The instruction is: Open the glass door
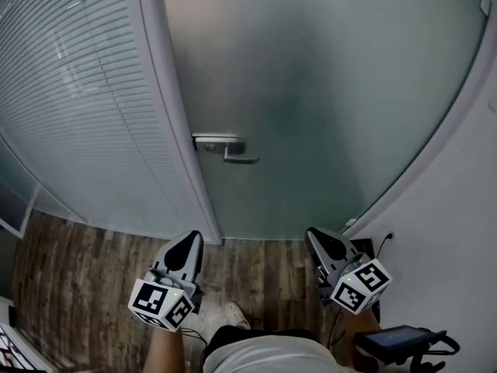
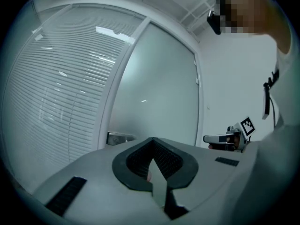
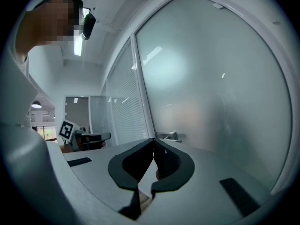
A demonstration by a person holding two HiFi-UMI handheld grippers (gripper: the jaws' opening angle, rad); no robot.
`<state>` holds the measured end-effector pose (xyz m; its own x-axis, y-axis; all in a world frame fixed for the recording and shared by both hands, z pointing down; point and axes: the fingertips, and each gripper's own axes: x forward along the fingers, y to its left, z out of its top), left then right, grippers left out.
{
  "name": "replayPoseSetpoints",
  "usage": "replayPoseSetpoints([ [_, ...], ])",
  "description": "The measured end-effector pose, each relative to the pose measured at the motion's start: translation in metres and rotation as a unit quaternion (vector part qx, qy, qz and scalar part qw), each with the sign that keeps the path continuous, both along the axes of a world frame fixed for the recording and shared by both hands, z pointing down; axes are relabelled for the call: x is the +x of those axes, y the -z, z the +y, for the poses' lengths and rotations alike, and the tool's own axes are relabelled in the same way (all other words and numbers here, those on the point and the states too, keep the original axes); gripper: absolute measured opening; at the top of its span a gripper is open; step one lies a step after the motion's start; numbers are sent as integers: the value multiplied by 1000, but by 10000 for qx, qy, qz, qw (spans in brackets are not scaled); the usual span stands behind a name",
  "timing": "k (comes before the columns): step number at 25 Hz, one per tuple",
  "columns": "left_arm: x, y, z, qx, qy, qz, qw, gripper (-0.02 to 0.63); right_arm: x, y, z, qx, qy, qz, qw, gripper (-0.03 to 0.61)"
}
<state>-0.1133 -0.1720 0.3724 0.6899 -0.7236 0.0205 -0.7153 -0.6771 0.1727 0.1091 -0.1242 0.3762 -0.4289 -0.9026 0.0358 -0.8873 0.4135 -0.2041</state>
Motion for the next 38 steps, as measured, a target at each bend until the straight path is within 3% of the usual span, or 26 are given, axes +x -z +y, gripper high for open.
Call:
replayPoseSetpoints([
  [5, -5, -23, 11, 310, -109, -112, 9994, -6, -3, -29, 13, 188, -152, -2, 9997, 3],
  [10, -36, -2, -63, -31, -252, -3, 9997, -6, -42, 6, -64, -135, -199, 196, 9995, 3],
  [15, -37, -9, -94, -180, -272, -17, 9995, -6, -47, 4, -106, -219, -120, 235, 9994, 3],
  [23, -39, -9, -144, -298, 172, -63, 9994, -6, -48, -3, -182, -394, 551, 153, 9976, 3],
  [31, 8, -28, -188, -575, 810, -289, 9946, -6, -17, -38, -253, -635, 1512, 100, 9864, 15],
  [34, 23, -46, -205, -732, 936, -458, 9919, -6, -11, -54, -279, -654, 1925, 521, 9777, 61],
  [38, 23, -51, -199, -837, 1032, -496, 9899, -6, -32, -71, -279, -590, 2361, 1594, 9567, 127],
])
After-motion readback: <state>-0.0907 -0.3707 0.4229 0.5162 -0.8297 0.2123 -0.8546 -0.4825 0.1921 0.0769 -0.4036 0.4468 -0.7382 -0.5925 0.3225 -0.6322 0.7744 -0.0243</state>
